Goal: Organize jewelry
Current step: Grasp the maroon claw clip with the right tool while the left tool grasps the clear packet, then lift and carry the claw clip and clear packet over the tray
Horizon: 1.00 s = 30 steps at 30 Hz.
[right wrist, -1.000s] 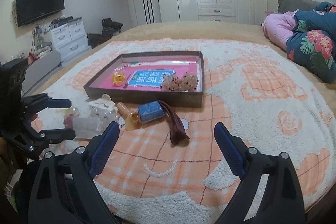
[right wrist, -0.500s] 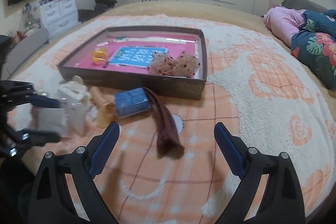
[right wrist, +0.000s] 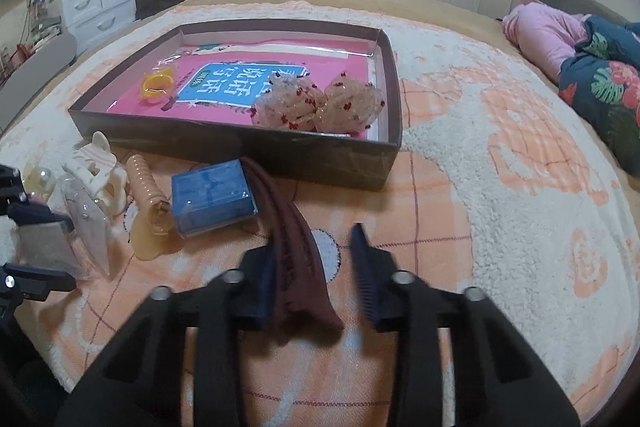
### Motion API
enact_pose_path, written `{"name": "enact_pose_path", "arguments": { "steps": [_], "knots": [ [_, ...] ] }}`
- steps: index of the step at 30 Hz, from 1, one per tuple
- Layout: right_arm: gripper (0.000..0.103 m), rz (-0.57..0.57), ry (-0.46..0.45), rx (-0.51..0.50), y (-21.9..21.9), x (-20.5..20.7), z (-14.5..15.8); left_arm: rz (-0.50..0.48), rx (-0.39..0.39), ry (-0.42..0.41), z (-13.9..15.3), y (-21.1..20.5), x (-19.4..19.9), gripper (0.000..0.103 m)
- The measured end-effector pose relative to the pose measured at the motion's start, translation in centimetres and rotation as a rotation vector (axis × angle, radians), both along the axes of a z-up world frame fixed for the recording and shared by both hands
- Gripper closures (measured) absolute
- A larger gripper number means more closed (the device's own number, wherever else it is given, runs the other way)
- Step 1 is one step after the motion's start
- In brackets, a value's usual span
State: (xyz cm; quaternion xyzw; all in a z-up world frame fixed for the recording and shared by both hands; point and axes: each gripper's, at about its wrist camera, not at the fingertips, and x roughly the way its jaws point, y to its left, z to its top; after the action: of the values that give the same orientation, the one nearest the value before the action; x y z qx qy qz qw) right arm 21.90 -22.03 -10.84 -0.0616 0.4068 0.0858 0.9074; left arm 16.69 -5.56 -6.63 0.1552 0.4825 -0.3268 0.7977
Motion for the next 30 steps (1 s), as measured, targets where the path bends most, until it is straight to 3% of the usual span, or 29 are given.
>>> {"name": "enact_pose_path", "arguments": {
  "steps": [12,23,24,30],
  "knots": [
    [0.084,-0.079,-0.044,0.117,-3.4,-2.8,1.3,-0.007,0.003,-0.007,0.0,-1.3,-0.7,0.088],
    [0.085,-0.096,-0.092,0.158,-4.8,-6.2,2.7,-0.002,-0.128,-0.034,2.0,-4.2,-1.7,0.088],
    [0.090,-0.093,-0.093,0.164,-4.9,-6.3,2.8,0.005,-0.139,-0.035,2.2,-4.5,-1.5,0.088],
    [0.090,-0.085,-0.072,0.147,-4.8,-6.4,2.4,0.072,-0.201,-0.040,3.0,-4.9,-0.3,0.088]
  ]
}}
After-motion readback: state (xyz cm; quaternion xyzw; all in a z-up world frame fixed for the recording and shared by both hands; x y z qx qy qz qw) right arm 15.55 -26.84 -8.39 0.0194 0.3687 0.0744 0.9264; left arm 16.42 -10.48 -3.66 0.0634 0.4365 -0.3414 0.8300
